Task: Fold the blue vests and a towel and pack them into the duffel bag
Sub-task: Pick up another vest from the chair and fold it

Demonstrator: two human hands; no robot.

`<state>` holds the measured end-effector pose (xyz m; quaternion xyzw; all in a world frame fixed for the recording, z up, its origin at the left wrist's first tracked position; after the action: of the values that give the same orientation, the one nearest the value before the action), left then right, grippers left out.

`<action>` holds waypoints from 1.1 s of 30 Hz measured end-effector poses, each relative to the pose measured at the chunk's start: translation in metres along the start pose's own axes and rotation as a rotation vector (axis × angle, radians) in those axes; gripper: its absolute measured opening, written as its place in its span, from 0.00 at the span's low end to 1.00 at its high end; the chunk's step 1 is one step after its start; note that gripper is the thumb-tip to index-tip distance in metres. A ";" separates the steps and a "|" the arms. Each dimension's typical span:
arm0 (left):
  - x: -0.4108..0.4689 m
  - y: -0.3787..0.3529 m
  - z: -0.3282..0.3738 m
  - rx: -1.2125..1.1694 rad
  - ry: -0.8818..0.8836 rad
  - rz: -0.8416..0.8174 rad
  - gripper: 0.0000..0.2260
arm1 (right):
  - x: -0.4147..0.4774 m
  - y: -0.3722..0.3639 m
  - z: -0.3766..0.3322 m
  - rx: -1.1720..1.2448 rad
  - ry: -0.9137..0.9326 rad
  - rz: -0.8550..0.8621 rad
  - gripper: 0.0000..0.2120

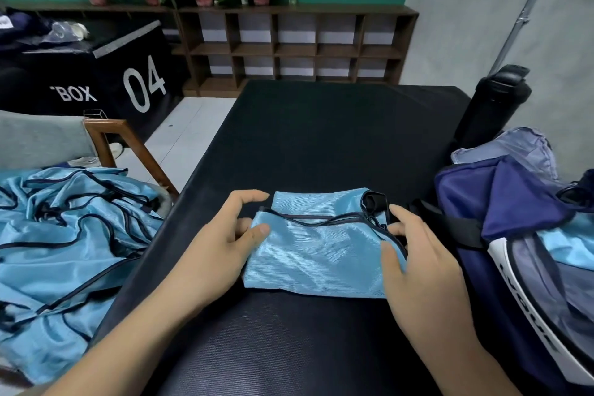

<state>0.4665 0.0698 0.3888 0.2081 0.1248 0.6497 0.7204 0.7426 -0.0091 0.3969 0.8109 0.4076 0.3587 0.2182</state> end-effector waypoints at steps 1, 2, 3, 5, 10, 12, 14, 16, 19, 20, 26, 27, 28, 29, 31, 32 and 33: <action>0.000 0.000 0.003 -0.007 -0.030 0.018 0.15 | 0.000 0.000 0.001 -0.002 -0.010 0.000 0.26; -0.001 -0.001 0.005 -0.004 -0.051 0.024 0.14 | 0.001 0.000 0.003 -0.004 -0.019 -0.001 0.27; -0.001 -0.002 0.006 0.011 -0.063 0.016 0.14 | 0.001 0.000 0.004 -0.006 -0.021 -0.003 0.28; -0.002 -0.006 0.004 0.045 -0.062 -0.014 0.14 | 0.002 0.000 0.005 -0.007 0.003 0.005 0.30; -0.002 -0.007 0.002 0.136 -0.035 0.019 0.12 | 0.001 0.003 -0.001 -0.136 0.177 0.106 0.31; -0.002 -0.006 0.004 0.170 -0.026 0.038 0.10 | -0.002 0.007 -0.012 -0.110 0.302 0.141 0.24; -0.004 -0.006 0.005 0.151 0.007 0.036 0.09 | -0.011 0.005 -0.024 -0.001 0.446 0.114 0.15; -0.005 -0.007 0.004 0.118 0.051 0.013 0.08 | -0.022 -0.004 -0.030 0.073 0.543 0.015 0.08; -0.009 -0.007 0.003 0.123 0.088 -0.006 0.09 | -0.034 -0.019 -0.036 0.036 0.637 -0.116 0.04; -0.009 -0.007 0.004 0.144 0.092 -0.006 0.09 | -0.036 -0.021 -0.038 0.032 0.649 -0.136 0.03; -0.004 0.005 0.000 0.338 0.089 0.054 0.12 | -0.039 -0.025 -0.034 -0.061 0.574 -0.209 0.10; -0.002 0.007 -0.002 0.393 0.061 0.074 0.14 | -0.039 -0.025 -0.032 -0.081 0.551 -0.201 0.11; 0.000 0.009 -0.003 0.451 0.014 0.099 0.15 | -0.039 -0.025 -0.031 -0.090 0.535 -0.192 0.11; 0.001 0.009 -0.002 0.500 -0.047 0.117 0.15 | -0.039 -0.025 -0.030 -0.097 0.528 -0.187 0.11; 0.003 0.004 0.001 0.546 -0.187 0.099 0.16 | -0.041 -0.026 -0.030 -0.127 0.523 -0.191 0.11; 0.005 0.000 0.002 0.557 -0.251 0.060 0.18 | -0.041 -0.027 -0.029 -0.148 0.522 -0.197 0.11; 0.007 -0.003 0.001 0.555 -0.292 0.005 0.19 | -0.042 -0.028 -0.029 -0.167 0.521 -0.204 0.12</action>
<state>0.4705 0.0768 0.3892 0.4880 0.1921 0.5561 0.6447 0.6896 -0.0257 0.3811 0.6253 0.4985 0.5635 0.2072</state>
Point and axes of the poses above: each hand's wrist, its own x-axis towards the middle knuckle, its own y-axis out of the back of the hand, z = x × y, the point moved 6 cm from there along x, towards the middle knuckle, and after that the axes turned 5 degrees about z, right-handed, at the moved point
